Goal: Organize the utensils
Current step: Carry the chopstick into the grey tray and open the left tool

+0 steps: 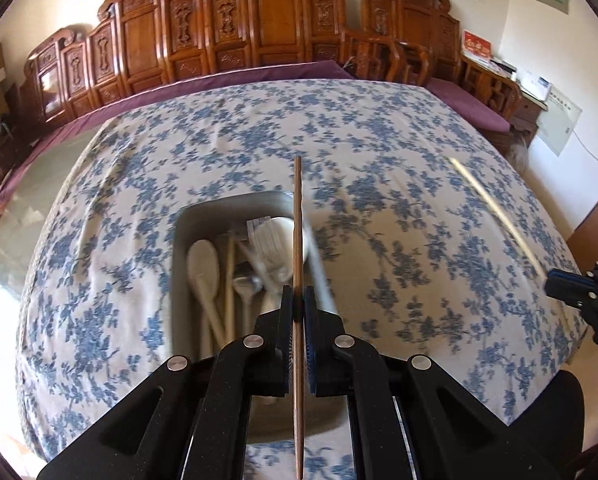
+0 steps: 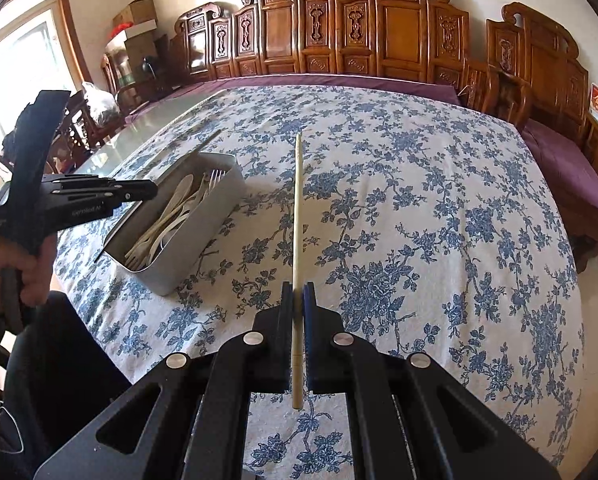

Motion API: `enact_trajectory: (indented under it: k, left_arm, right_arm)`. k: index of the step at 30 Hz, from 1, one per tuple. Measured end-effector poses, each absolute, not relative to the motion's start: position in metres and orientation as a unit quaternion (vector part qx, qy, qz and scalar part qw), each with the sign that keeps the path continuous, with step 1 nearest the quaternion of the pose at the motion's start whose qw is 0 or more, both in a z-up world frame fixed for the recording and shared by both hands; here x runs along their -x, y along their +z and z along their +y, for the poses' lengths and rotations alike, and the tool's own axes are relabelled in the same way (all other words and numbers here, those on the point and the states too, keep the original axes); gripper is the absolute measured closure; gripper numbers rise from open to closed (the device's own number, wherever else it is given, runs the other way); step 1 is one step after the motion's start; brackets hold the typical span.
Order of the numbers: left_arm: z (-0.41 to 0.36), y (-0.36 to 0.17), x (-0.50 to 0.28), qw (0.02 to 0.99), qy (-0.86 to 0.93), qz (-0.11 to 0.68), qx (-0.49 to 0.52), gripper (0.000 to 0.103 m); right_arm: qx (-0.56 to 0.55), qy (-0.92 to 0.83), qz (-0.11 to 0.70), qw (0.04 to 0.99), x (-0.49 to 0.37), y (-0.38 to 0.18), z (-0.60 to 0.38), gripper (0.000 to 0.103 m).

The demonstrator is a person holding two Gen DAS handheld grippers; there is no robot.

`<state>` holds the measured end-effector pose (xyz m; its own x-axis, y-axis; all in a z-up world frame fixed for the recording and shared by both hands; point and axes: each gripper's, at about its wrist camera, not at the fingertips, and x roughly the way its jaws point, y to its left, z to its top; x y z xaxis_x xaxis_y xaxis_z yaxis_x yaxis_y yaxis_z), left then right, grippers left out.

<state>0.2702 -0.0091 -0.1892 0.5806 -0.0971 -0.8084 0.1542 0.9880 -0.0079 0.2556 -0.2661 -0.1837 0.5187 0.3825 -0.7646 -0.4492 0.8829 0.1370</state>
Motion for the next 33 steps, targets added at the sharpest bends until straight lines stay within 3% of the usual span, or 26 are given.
enact_trajectory:
  k: [21,33]
  left_arm:
    - [0.021,-0.244,-0.305,0.858,-0.048,0.508,-0.058,0.099]
    - [0.045,-0.213,-0.288,0.875,-0.043,0.48,-0.053,0.097]
  right_arm:
    - [0.045,0.248,0.443,0.86,-0.261,-0.199,-0.249,0.097]
    - [0.045,0.286,0.433,0.854,-0.266,-0.189,-0.188,0.097]
